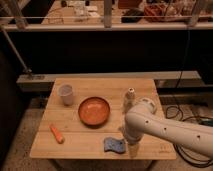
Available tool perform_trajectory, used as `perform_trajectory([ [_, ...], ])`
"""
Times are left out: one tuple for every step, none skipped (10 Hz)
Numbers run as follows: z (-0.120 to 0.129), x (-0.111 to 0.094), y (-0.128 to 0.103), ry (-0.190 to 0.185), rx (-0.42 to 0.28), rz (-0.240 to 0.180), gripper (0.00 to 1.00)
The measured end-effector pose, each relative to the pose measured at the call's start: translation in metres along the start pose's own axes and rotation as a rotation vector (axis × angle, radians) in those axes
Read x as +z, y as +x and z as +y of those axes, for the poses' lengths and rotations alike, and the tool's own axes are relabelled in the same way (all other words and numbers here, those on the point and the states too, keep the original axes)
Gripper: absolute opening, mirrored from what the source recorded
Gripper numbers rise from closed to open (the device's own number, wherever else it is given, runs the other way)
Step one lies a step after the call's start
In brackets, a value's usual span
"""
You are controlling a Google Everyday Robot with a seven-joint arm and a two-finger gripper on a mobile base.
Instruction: Place the white sponge in the ceramic bowl
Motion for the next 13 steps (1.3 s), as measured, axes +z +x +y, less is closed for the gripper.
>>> perform_trajectory([
  [0.000,0.006,-0.001,0.000,0.000,-0.003,0.80],
  [0.001,0.012,-0.001,0.001,0.000,-0.005,0.80],
  [0.000,0.017,-0.003,0.002,-0.003,-0.007,0.80],
  [-0.001,0.019,-0.004,0.003,-0.003,-0.010,0.80],
  [-0.001,0.023,-0.004,0.004,0.001,-0.012,0.80],
  [-0.003,0.031,-0.007,0.004,-0.001,-0.015,0.80],
  [-0.004,0.037,-0.007,0.004,0.000,-0.018,0.80],
  [-0.004,0.039,-0.007,0.005,0.001,-0.019,0.80],
  [-0.005,0.042,-0.007,0.006,0.005,-0.022,0.80],
  [-0.006,0.045,-0.008,0.006,0.005,-0.025,0.80],
  [-0.006,0.047,-0.008,0.007,0.006,-0.027,0.80],
  [-0.006,0.049,-0.008,0.007,0.007,-0.028,0.80],
  [-0.005,0.052,-0.008,0.007,0.008,-0.030,0.80],
])
